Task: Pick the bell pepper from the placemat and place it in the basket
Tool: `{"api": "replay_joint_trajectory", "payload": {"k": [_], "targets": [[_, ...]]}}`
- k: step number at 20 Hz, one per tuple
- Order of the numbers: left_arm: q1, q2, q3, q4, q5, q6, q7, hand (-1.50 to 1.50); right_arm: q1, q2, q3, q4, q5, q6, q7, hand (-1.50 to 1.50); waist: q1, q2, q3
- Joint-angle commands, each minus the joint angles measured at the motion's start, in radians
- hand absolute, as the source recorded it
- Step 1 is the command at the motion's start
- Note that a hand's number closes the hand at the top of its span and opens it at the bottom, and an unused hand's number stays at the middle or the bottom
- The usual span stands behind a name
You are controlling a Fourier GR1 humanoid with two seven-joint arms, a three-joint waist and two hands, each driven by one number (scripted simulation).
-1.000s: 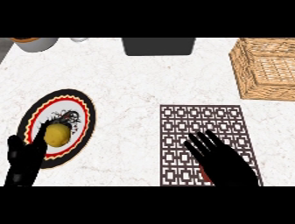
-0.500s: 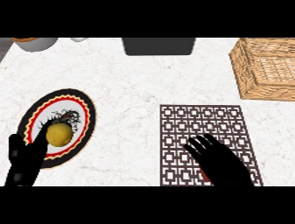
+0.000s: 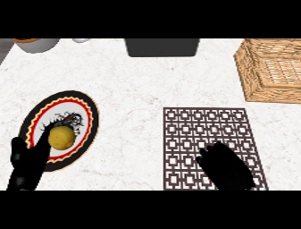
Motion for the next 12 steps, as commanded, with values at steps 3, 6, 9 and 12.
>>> {"api": "replay_joint_trajectory", "payload": {"k": [3, 6, 9, 12], "targets": [[0.056, -0.012, -0.01, 0.037, -0.003, -0.035, -0.005, 0.0, 0.018, -0.009, -0.019, 0.044, 0.056, -0.077, -0.06, 1.5, -0.001, 0.01, -0.013], [0.009, -0.061, -0.053, 0.011, -0.037, 0.024, 0.067, 0.0, 0.001, 0.116, -0.092, 0.084, 0.008, -0.013, 0.073, 1.5, -0.003, 0.012, -0.013], [-0.013, -0.017, -0.002, 0.051, 0.004, -0.025, 0.043, 0.0, 0.02, 0.214, -0.233, 0.128, -0.08, -0.016, 0.207, 1.5, -0.018, 0.017, -0.014], [0.003, -0.034, -0.007, 0.063, -0.005, -0.017, 0.022, 0.0, -0.012, 0.329, -0.282, 0.17, -0.066, -0.063, 0.325, 1.5, -0.008, 0.015, -0.014]]}}
